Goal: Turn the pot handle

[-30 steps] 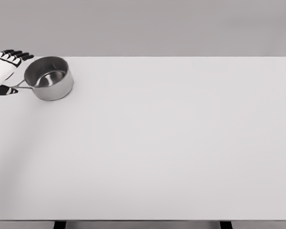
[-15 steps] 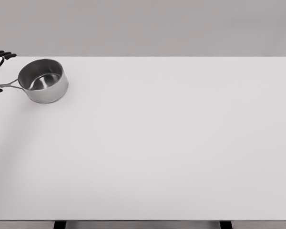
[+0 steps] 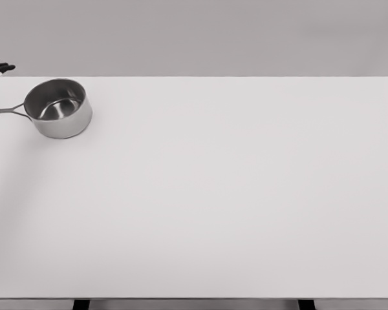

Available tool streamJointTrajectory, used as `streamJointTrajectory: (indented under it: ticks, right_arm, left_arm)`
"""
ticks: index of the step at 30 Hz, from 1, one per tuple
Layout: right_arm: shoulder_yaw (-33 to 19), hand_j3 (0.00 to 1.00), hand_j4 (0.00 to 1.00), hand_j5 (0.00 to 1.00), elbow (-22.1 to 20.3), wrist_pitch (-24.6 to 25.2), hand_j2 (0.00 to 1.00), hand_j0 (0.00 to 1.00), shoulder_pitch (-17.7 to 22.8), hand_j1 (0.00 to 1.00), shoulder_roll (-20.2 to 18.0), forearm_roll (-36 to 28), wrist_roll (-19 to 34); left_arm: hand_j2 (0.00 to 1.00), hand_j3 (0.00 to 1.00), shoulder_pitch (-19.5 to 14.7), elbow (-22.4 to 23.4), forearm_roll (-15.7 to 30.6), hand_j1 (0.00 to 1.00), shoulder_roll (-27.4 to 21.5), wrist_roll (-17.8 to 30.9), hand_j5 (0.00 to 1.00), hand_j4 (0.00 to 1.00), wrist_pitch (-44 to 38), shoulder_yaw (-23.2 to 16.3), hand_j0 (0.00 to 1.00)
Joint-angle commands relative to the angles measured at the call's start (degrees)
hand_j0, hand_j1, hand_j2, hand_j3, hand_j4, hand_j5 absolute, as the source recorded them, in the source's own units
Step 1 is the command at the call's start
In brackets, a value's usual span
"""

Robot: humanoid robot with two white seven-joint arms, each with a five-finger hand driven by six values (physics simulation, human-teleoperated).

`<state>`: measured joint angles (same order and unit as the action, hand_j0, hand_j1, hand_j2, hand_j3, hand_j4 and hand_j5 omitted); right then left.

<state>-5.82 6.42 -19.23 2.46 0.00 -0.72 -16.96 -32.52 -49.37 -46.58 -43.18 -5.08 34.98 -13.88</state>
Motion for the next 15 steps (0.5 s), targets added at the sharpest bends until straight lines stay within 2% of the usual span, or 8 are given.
streamJointTrajectory:
  ticks: [1,4,15]
  right_arm:
    - [-0.06,1.0,1.0,1.0,-0.01,-0.02,1.0,1.0,0.0,1.0,0.0,-0.07,0.0]
    - [-0.06,1.0,1.0,1.0,-0.01,-0.02,1.0,1.0,0.0,1.0,0.0,-0.07,0.0]
    - [-0.06,1.0,1.0,1.0,-0.01,-0.02,1.0,1.0,0.0,1.0,0.0,-0.07,0.0]
  left_arm:
    - [1.0,1.0,0.0,0.76,0.26,1.0,-0.14,-0.02,1.0,1.0,0.02,0.08,1.0]
    - [1.0,1.0,-0.7,3.23,0.26,1.0,-0.23,-0.02,1.0,1.0,0.02,0.08,1.0]
    - [1.0,1.0,-1.76,3.23,-0.62,1.0,0.29,-0.37,1.0,1.0,0.02,0.08,1.0]
